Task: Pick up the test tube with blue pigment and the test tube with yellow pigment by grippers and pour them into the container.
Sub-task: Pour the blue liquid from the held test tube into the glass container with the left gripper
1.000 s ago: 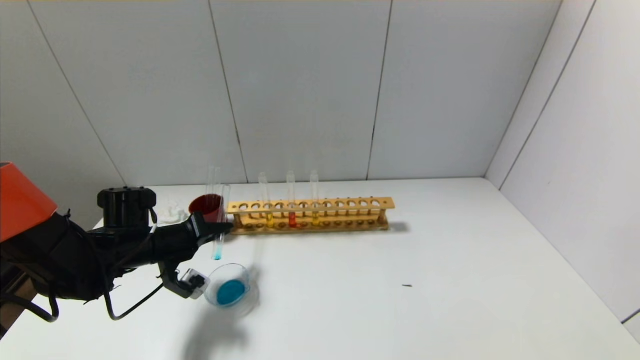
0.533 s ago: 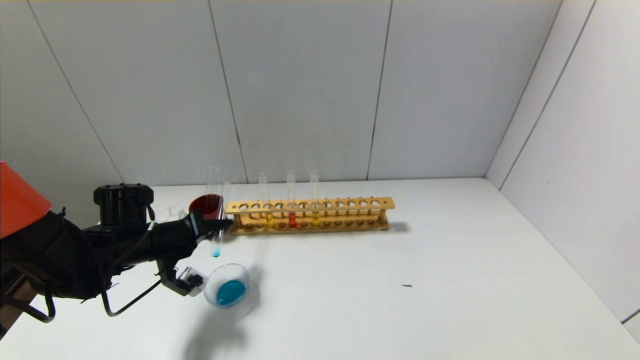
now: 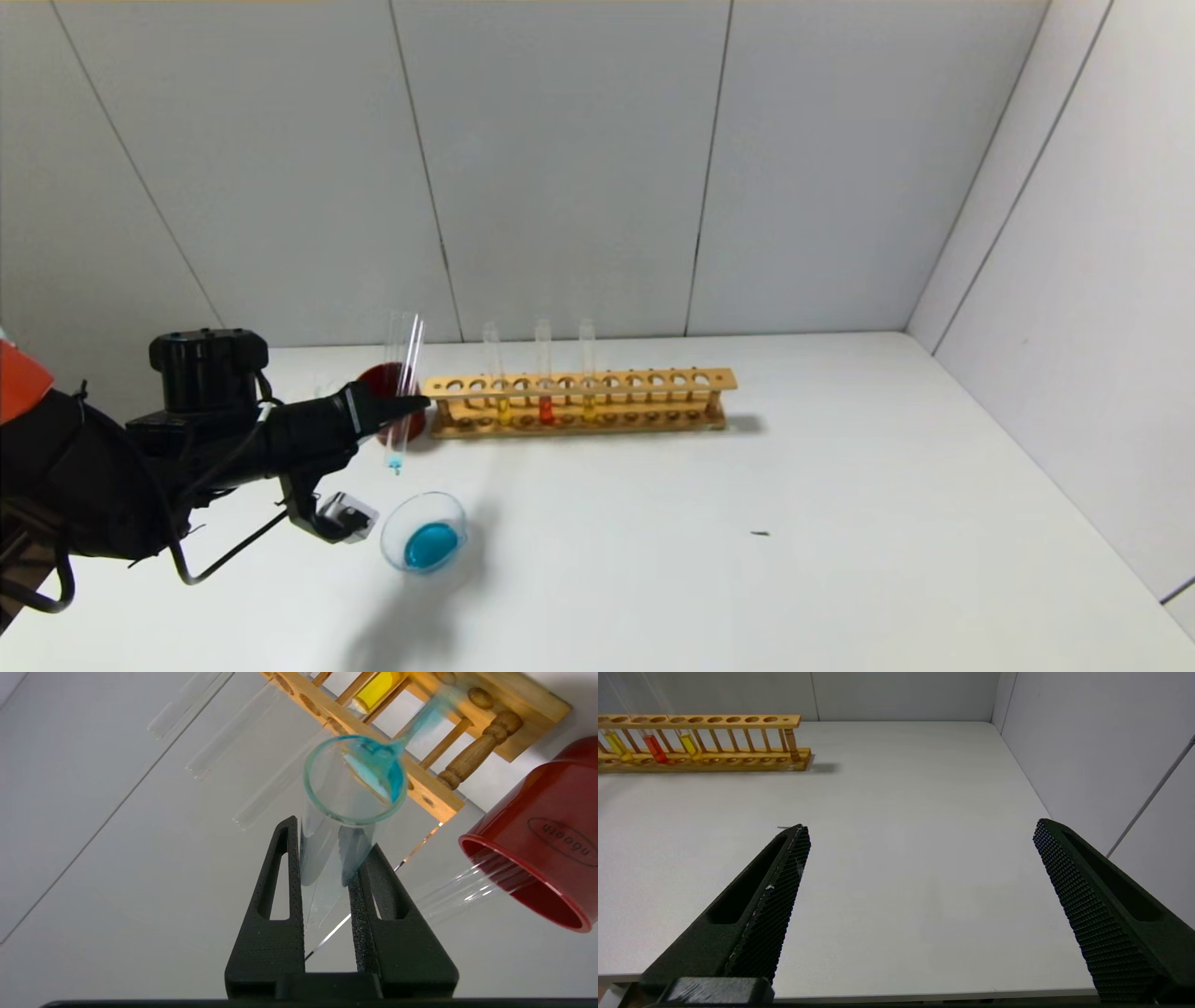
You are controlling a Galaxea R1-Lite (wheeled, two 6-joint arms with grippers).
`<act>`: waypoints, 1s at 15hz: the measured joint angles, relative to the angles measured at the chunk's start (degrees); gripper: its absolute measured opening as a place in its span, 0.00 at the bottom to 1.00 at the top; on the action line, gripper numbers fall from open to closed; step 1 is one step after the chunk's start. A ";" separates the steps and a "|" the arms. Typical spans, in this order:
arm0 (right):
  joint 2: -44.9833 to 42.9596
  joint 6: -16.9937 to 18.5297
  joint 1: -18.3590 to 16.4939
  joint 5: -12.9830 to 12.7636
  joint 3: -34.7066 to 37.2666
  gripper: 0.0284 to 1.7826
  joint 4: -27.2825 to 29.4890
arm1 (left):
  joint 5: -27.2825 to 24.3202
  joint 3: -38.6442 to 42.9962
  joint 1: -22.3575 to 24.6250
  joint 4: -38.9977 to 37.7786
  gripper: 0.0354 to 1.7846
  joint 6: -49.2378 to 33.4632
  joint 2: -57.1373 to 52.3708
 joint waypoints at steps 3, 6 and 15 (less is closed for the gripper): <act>0.00 0.00 -0.02 0.00 0.00 0.98 0.00 | 0.41 0.38 -0.05 -0.11 0.17 0.74 -0.76; 0.00 0.00 -0.05 0.00 0.00 0.98 0.00 | 0.56 0.99 -0.35 -0.85 0.17 2.04 -2.01; 0.00 0.00 -0.02 0.00 0.00 0.98 0.00 | 0.83 2.19 0.50 -0.57 0.17 -3.45 -1.83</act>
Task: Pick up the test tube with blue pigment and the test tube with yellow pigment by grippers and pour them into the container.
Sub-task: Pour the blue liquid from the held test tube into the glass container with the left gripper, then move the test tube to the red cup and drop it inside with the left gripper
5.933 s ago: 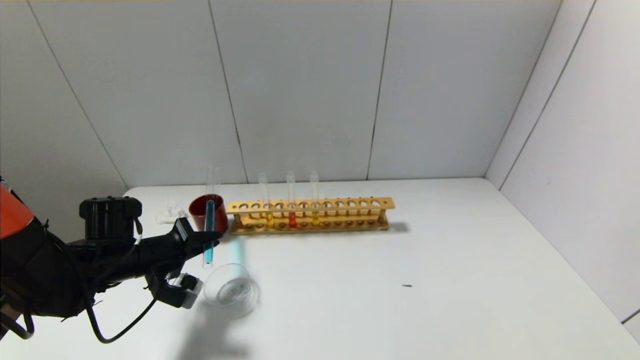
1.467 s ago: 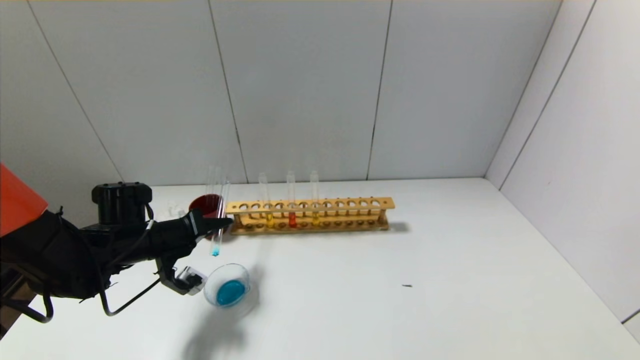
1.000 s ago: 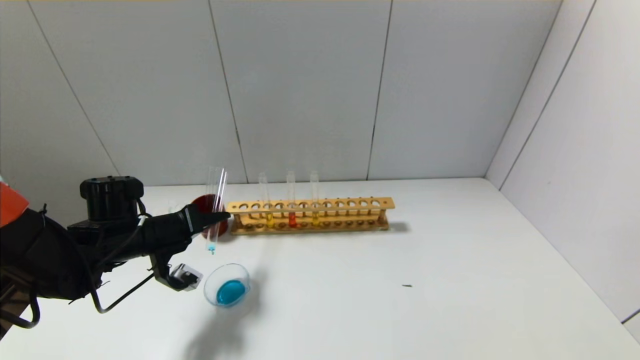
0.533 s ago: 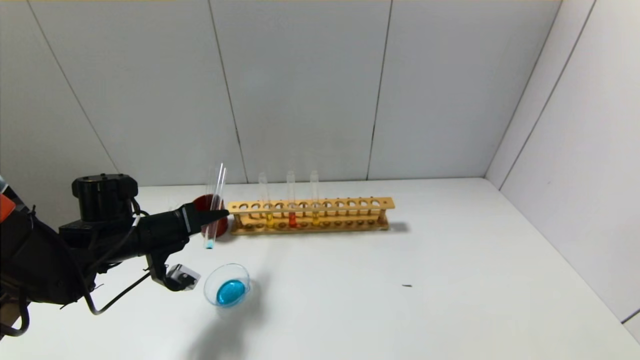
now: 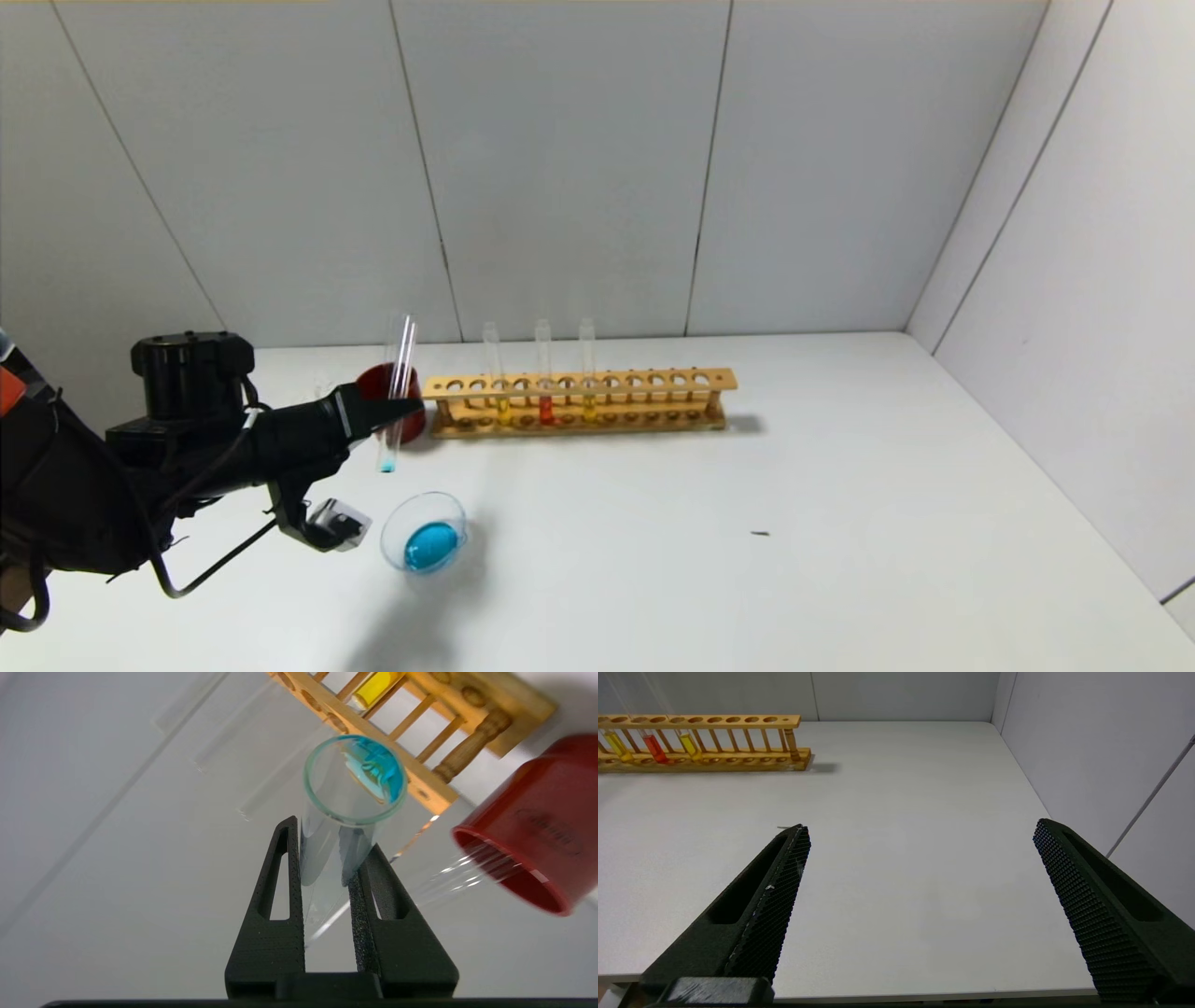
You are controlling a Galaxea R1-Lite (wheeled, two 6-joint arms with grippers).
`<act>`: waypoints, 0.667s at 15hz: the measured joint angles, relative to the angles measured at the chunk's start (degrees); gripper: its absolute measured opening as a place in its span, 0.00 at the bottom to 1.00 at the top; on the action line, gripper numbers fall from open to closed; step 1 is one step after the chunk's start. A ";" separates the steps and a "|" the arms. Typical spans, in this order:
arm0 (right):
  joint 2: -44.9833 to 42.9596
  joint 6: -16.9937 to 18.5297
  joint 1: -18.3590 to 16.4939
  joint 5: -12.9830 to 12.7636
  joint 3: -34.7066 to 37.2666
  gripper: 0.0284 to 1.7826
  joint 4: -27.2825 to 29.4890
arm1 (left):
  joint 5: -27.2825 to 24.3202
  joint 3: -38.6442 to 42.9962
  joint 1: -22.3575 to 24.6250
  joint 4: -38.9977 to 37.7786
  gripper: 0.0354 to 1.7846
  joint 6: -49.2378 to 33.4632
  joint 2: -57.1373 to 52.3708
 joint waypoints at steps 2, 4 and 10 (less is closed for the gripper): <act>0.00 0.00 -0.02 -0.02 0.00 0.98 0.00 | 0.04 -0.05 0.41 -0.50 0.17 -7.49 0.22; 0.00 0.00 0.00 -0.02 0.00 0.98 0.00 | 1.44 -0.13 0.60 -0.76 0.17 -17.16 -1.12; 0.00 0.00 0.00 0.00 0.00 0.98 0.00 | 17.83 -3.57 0.49 7.33 0.17 -57.99 -11.08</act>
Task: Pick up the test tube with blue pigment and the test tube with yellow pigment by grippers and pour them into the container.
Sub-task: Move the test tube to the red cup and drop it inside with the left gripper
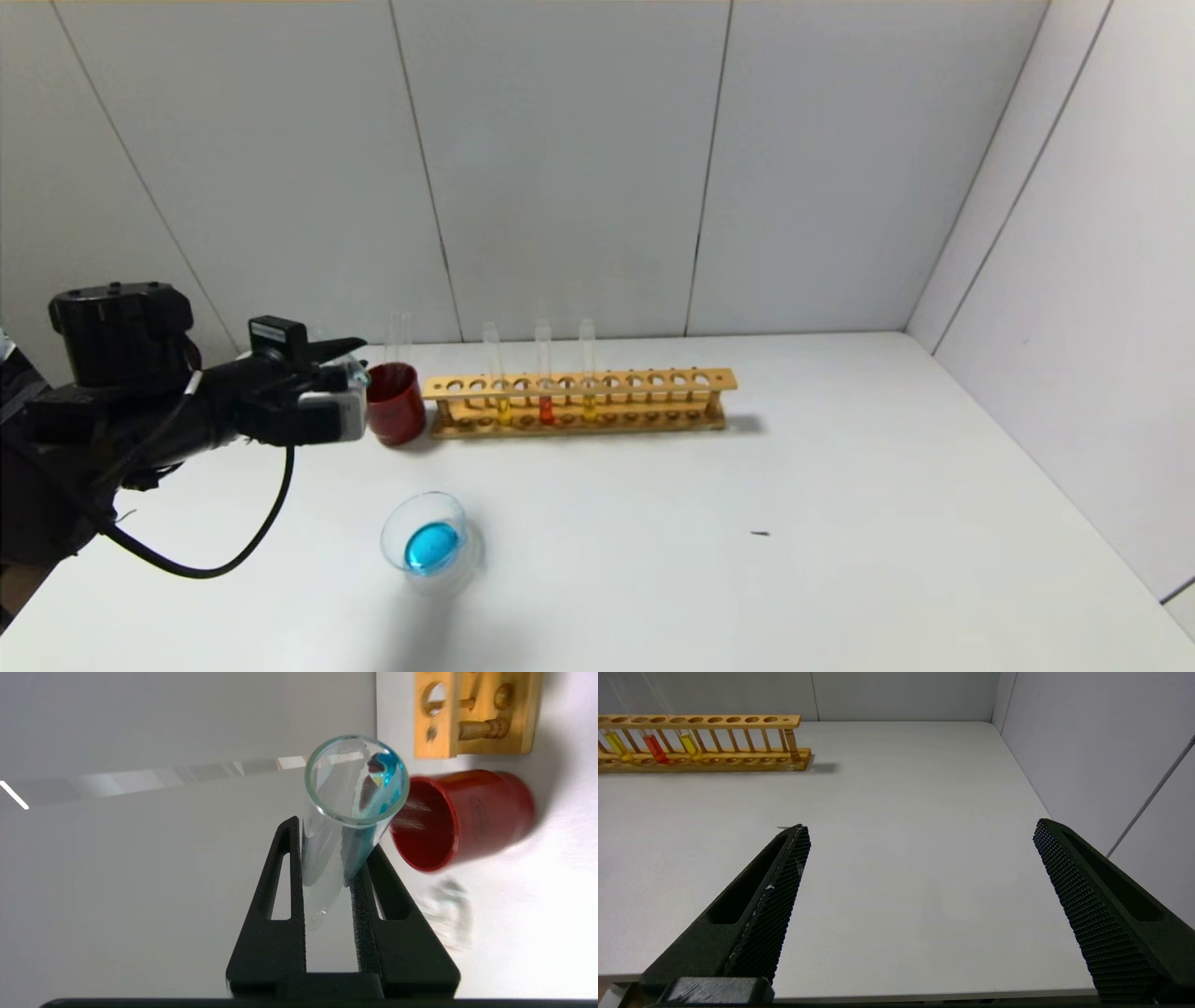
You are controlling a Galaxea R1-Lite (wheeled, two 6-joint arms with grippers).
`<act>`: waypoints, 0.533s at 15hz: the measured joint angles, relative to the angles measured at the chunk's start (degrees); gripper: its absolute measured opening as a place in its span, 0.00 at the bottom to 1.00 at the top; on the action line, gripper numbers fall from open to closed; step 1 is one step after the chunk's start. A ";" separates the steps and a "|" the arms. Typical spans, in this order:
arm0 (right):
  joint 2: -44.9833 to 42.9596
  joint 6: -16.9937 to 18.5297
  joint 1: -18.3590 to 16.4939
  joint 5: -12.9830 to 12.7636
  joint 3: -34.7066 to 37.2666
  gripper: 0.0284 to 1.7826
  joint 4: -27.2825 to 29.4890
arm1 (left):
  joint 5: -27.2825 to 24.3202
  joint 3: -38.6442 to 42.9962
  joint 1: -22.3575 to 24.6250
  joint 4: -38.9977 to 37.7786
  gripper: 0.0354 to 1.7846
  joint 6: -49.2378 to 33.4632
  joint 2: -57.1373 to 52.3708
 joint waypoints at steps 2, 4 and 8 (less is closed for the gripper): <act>0.00 0.00 0.00 -0.02 0.00 0.98 -0.02 | 3.54 -4.25 0.23 9.09 0.17 -14.52 -2.67; 0.00 0.02 0.00 0.00 0.00 0.98 0.00 | 4.17 -7.28 0.15 17.09 0.17 -29.44 -4.73; 0.00 0.00 0.02 -0.02 0.00 0.98 0.00 | 4.61 -6.60 -0.35 18.85 0.17 -56.09 -8.18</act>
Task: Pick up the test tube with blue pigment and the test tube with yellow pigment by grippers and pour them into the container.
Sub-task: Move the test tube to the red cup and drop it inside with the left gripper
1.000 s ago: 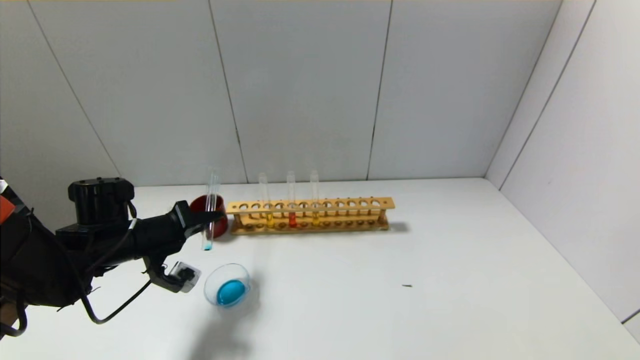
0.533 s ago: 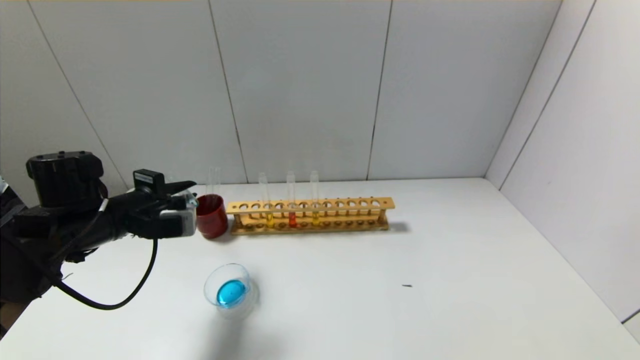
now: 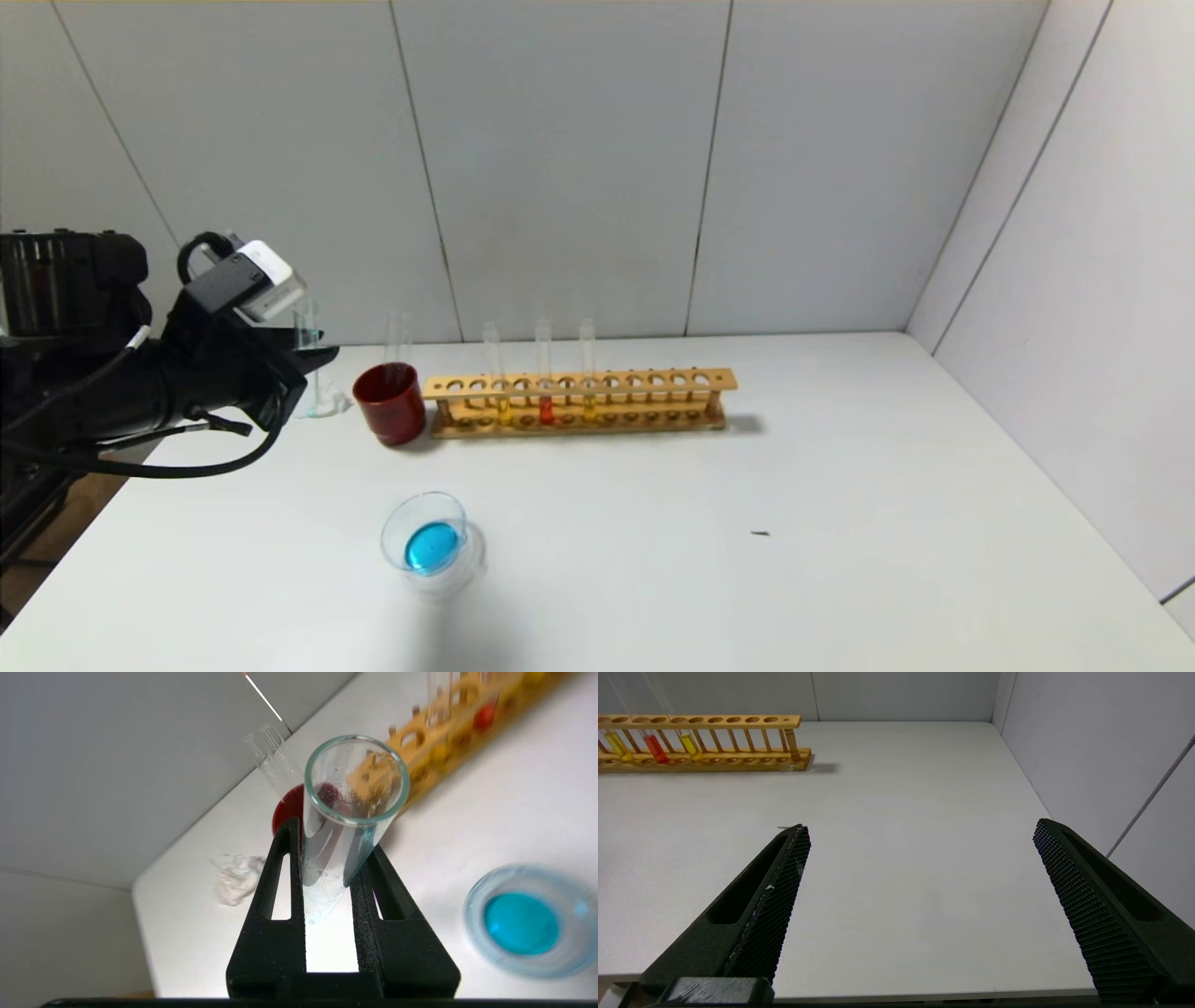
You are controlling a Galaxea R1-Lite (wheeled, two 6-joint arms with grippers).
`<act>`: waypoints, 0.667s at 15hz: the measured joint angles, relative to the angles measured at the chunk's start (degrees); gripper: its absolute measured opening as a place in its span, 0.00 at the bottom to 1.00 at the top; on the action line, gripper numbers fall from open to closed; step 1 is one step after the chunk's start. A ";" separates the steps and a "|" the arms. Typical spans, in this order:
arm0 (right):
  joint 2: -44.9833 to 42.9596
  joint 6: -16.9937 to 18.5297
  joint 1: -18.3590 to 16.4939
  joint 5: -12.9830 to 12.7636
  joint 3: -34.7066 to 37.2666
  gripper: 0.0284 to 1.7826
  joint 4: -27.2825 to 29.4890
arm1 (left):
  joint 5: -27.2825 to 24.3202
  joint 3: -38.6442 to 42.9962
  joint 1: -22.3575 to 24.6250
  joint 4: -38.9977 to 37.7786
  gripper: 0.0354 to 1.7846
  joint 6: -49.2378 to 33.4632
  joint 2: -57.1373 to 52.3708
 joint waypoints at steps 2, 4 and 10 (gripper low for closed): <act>0.00 0.00 -0.02 0.02 0.00 0.98 0.00 | -0.66 0.41 0.02 -3.63 0.17 -8.66 -0.37; 0.00 0.00 -0.02 0.02 0.00 0.98 0.00 | -1.66 0.48 0.16 -7.35 0.17 -17.51 0.00; 0.00 0.00 0.00 0.00 0.00 0.98 0.00 | -2.05 -2.56 3.11 -13.14 0.17 -29.79 5.71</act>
